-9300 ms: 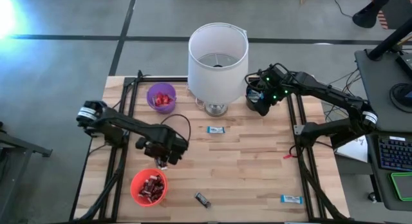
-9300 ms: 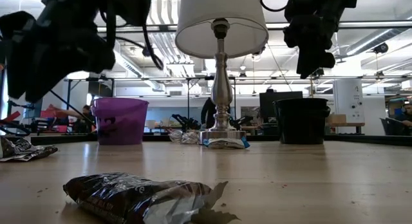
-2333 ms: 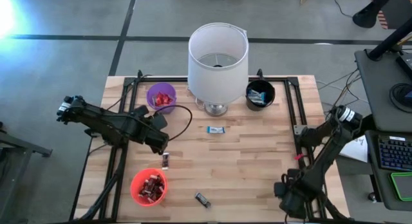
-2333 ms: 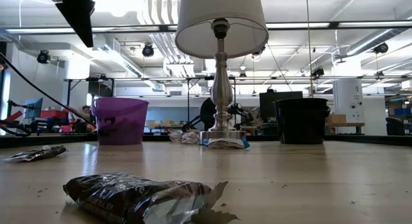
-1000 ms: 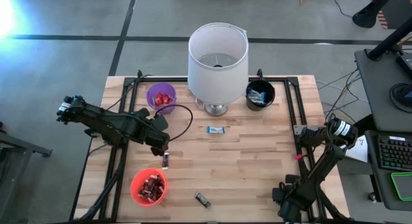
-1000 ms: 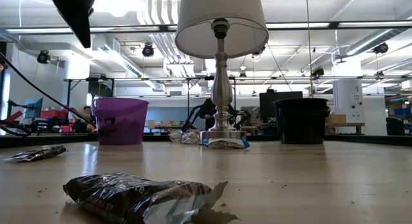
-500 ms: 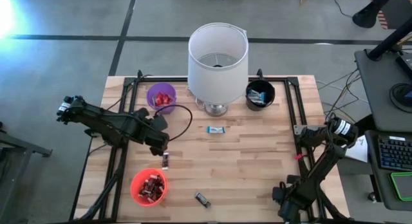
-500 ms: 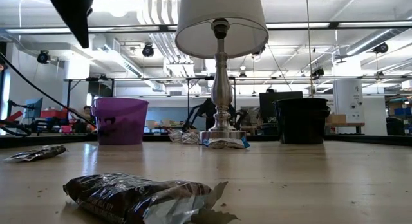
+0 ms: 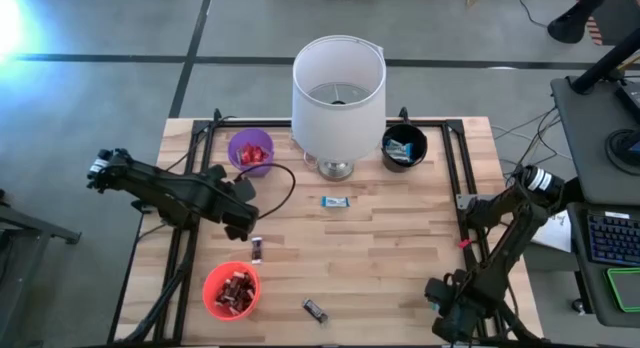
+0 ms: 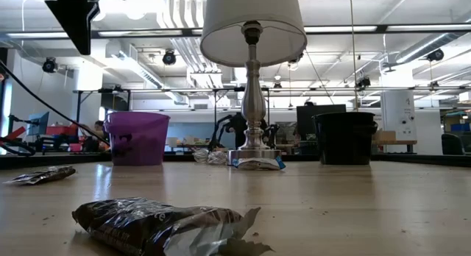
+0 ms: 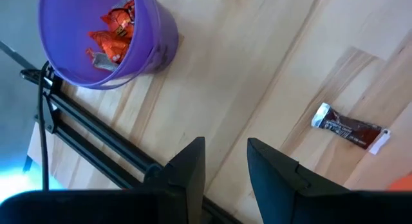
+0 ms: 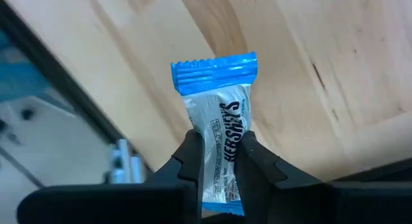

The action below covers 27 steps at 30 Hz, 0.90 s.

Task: Sort candy
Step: Put the white chocolate into the black bin

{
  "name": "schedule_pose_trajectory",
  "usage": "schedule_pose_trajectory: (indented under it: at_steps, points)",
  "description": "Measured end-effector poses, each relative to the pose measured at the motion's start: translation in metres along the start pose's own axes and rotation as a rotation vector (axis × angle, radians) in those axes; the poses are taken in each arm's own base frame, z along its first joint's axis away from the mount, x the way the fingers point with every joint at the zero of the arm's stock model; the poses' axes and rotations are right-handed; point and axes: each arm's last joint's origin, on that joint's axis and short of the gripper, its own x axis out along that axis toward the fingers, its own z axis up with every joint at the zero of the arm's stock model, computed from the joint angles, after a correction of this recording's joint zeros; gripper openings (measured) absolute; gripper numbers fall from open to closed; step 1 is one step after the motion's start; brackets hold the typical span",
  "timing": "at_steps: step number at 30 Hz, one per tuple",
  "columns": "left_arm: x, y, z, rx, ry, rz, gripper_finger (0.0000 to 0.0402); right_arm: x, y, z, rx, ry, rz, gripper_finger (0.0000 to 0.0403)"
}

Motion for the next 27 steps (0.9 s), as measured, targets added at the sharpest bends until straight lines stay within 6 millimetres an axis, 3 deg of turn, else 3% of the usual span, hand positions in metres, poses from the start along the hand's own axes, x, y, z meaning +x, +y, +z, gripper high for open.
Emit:
schedule_pose_trajectory:
  at_steps: [6, 16, 27]
  points:
    - [-0.005, 0.008, -0.003, 0.013, -0.019, -0.022, 0.0097, -0.017, -0.002, 0.008, 0.105, -0.095, 0.065, 0.0053]
    - [-0.019, 0.030, -0.014, 0.044, -0.093, -0.071, 0.0097, -0.049, -0.015, 0.059, 0.246, -0.257, 0.124, 0.0053]
    - [-0.027, 0.046, -0.023, 0.139, -0.180, -0.062, 0.0097, -0.096, -0.063, 0.110, 0.396, -0.386, 0.077, 0.0054]
